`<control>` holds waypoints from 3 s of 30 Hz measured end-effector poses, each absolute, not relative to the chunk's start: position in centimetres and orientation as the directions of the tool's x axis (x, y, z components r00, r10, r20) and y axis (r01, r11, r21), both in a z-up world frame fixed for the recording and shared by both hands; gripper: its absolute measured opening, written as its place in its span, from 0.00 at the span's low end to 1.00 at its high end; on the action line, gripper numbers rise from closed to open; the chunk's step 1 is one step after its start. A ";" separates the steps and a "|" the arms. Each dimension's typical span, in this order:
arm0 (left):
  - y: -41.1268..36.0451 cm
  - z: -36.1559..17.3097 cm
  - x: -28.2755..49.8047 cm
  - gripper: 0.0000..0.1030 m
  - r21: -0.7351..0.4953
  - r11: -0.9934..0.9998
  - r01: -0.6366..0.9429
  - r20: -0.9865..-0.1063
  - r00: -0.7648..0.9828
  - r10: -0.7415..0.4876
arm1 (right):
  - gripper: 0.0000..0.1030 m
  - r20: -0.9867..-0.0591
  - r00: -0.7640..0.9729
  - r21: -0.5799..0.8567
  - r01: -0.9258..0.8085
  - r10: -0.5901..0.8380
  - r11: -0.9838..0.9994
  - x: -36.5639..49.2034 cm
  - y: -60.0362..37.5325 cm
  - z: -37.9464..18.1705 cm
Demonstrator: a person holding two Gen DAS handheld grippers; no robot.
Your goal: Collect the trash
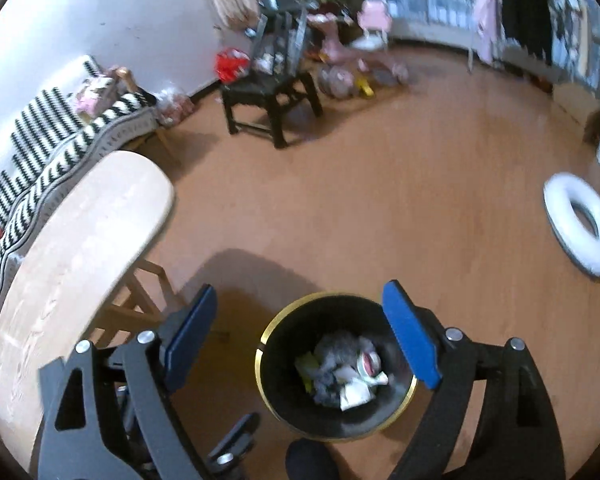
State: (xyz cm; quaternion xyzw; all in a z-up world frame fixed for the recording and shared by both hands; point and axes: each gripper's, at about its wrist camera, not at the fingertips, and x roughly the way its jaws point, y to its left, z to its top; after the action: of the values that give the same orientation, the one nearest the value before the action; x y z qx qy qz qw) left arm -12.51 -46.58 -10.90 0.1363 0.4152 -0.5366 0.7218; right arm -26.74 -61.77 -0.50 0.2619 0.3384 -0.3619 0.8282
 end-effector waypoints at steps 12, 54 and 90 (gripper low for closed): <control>-28.7 -1.5 -4.1 0.92 -0.171 0.646 0.744 -0.672 0.392 -0.629 | 0.87 -0.607 0.742 0.238 0.512 -0.285 0.825 -15.1 -48.9 4.4; 6.1 2.6 4.2 0.94 -0.034 0.999 -0.007 -0.631 0.775 -0.016 | 0.93 -0.670 0.738 0.113 -0.002 0.078 0.994 1.9 -21.5 2.8; 6.2 2.2 3.9 0.94 -0.036 0.999 -0.017 -0.645 0.764 -0.010 | 0.93 -0.677 0.733 0.115 0.008 0.072 0.993 1.6 -22.2 2.7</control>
State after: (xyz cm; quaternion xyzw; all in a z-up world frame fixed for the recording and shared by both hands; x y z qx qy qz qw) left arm 3.95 6.22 2.17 -0.0197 0.3433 0.0017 0.9390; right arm 1.63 -22.22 2.70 0.0549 0.3651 0.0171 0.9292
